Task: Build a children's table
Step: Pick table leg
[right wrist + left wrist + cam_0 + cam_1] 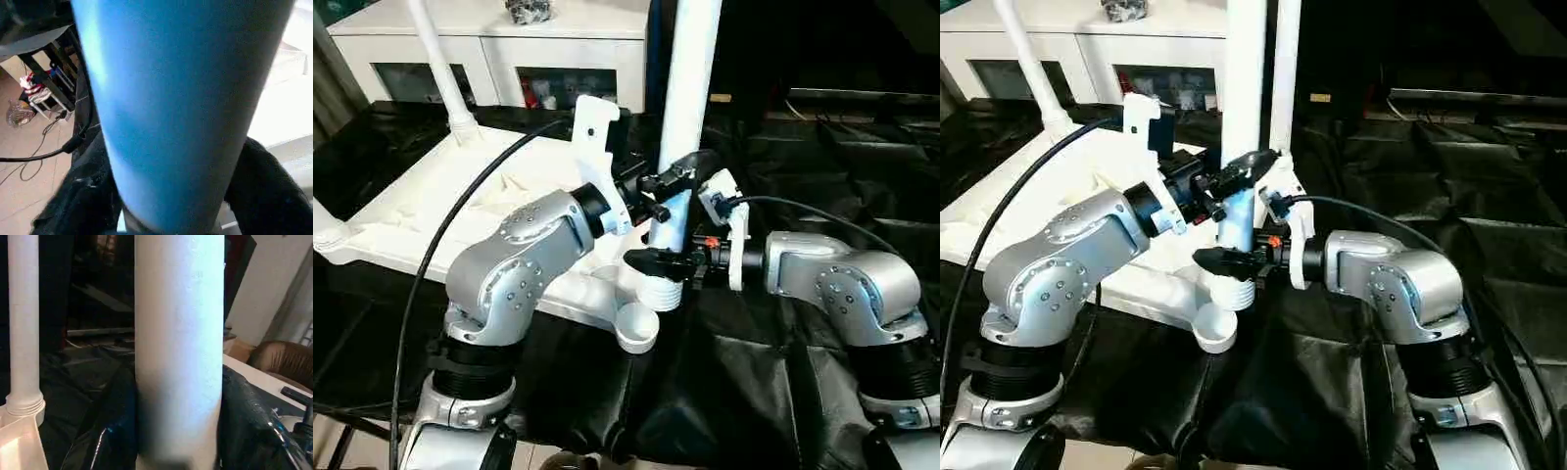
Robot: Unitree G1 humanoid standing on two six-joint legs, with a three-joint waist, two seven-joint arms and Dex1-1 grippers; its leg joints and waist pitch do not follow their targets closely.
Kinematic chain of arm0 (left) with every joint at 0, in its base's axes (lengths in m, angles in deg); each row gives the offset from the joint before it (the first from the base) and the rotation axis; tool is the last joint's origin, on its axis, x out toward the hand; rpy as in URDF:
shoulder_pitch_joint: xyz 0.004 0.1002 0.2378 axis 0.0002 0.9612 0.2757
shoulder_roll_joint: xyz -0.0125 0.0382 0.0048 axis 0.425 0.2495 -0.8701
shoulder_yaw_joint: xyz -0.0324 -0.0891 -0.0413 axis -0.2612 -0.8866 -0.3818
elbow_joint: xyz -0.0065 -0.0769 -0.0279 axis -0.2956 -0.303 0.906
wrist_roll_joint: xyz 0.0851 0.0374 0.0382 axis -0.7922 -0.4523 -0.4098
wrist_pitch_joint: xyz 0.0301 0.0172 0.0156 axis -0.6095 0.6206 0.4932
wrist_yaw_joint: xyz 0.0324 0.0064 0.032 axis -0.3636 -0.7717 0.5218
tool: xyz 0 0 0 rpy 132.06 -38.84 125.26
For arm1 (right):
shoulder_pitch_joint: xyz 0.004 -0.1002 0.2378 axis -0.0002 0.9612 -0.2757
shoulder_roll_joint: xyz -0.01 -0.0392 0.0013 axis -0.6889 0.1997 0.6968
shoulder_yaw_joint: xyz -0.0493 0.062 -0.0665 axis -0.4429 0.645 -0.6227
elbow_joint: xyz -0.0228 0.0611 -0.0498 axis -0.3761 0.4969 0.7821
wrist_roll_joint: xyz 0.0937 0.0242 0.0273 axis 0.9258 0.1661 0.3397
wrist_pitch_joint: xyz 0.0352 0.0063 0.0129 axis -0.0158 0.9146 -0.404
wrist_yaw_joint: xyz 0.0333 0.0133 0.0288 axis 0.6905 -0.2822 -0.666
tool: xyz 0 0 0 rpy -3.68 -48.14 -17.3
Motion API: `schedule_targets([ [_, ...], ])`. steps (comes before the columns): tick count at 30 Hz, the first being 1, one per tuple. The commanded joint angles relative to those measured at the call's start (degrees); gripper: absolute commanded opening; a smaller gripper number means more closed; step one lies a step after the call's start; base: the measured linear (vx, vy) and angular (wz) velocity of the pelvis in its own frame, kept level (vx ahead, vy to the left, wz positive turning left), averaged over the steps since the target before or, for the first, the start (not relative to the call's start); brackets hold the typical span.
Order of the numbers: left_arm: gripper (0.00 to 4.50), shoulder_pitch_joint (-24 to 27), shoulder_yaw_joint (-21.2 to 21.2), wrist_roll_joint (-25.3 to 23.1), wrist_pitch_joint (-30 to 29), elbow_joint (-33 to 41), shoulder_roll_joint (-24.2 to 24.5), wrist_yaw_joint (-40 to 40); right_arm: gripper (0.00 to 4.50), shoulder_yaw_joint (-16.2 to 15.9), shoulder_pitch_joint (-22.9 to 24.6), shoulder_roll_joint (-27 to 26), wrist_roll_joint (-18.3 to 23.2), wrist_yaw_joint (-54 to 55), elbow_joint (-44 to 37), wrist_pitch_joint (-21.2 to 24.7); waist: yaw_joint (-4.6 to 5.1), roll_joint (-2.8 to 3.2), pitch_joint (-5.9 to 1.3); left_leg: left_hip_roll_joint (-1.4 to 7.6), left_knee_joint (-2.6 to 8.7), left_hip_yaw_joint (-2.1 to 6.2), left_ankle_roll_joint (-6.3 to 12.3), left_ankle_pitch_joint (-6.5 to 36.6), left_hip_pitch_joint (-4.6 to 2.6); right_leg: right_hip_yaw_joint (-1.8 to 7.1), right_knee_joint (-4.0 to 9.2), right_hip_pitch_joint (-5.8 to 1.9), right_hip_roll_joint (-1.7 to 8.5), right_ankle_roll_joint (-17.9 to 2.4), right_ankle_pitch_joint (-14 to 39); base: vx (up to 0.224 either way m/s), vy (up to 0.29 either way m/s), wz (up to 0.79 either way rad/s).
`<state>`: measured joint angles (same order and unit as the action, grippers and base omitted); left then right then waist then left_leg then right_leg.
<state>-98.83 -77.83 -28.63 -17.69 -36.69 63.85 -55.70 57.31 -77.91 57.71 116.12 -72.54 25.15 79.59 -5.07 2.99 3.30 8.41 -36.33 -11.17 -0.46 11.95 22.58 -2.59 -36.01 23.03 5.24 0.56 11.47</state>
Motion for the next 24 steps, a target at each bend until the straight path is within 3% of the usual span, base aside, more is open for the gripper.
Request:
schedule_targets([
  [1,1.86,0.2,0.4,0.4,-0.6,1.3,0.6,0.8,2.52,-0.1,-0.2,-0.2,0.4,0.3,0.4,0.6,-0.04,-0.94,-4.13,4.05,4.51,2.11,0.2,3.8,-1.11,2.4,3.79,-2.85,3.39,-13.7,5.6,0.0,0.0,0.0],
  [5,1.85,0.1,0.4,0.2,-0.5,1.0,0.9,1.3,2.16,0.0,-0.1,-0.2,0.3,0.4,0.4,0.6,-0.07,-0.76,-4.13,4.05,4.53,2.14,-0.12,4.1,-1.16,2.38,3.75,-2.84,3.36,-13.6,5.7,0.0,0.0,0.0],
  [11,1.85,-0.1,0.6,-0.8,-0.2,0.7,1.3,1.3,1.96,0.1,-0.2,-0.4,0.0,0.4,0.7,0.4,-0.01,-0.84,-4.15,4.03,4.54,2.12,-0.28,4.1,-1.14,2.38,3.7,-2.9,3.32,-13.7,5.0,0.0,0.0,0.0],
  [13,2.41,-0.3,0.1,-0.5,-1.1,0.0,0.9,0.3,1.94,0.1,-0.3,-0.5,-0.1,0.4,0.9,0.1,-0.07,-0.82,-4.2,4.03,4.49,2.12,-0.17,3.7,-1.14,2.39,3.62,-2.93,3.35,-13.9,4.4,0.0,0.0,0.0],
  [16,2.66,-0.3,-0.5,-0.4,-1.0,-0.6,0.9,0.1,1.94,0.2,-0.1,-0.8,-0.2,0.5,0.8,-0.3,-0.02,-0.83,-4.17,3.98,4.48,2.08,-0.2,3.9,-1.16,2.39,3.69,-2.9,3.33,-14.0,4.8,0.0,0.0,0.0],
  [17,2.91,-0.4,-1.0,-1.1,0.3,-0.8,0.6,-0.6,1.93,0.2,-0.1,-0.9,-0.2,0.6,0.8,-0.6,-0.05,-0.87,-4.21,3.99,4.45,2.09,-0.19,3.9,-1.15,2.39,3.7,-2.93,3.35,-13.9,4.8,0.0,0.0,0.0],
  [21,2.98,-0.7,-4.6,-2.4,8.0,-1.9,-2.3,-3.2,1.93,0.9,0.3,-1.5,-0.4,0.9,0.6,-2.5,-0.04,-0.95,-4.21,4.14,4.44,2.12,0.0,4.2,-1.08,2.42,3.86,-3.08,3.46,-14.0,4.3,0.0,0.0,0.0],
  [22,2.98,-1.2,-7.4,-1.3,10.4,-2.4,-4.0,-5.0,1.93,1.6,0.5,-2.1,-0.5,1.4,0.5,-3.6,-0.06,-0.95,-4.21,4.11,4.46,2.14,0.23,3.9,-0.98,2.43,3.79,-3.12,3.52,-14.1,3.9,0.0,0.0,0.0],
  [24,2.98,-1.4,-8.1,-1.0,10.9,-2.6,-4.3,-5.3,1.93,1.9,0.5,-2.3,-0.5,1.6,0.6,-4.0,0.01,-1.02,-4.27,4.08,4.39,2.15,0.29,3.9,-0.95,2.38,3.67,-3.2,3.51,-14.3,3.4,0.0,0.0,0.0],
])
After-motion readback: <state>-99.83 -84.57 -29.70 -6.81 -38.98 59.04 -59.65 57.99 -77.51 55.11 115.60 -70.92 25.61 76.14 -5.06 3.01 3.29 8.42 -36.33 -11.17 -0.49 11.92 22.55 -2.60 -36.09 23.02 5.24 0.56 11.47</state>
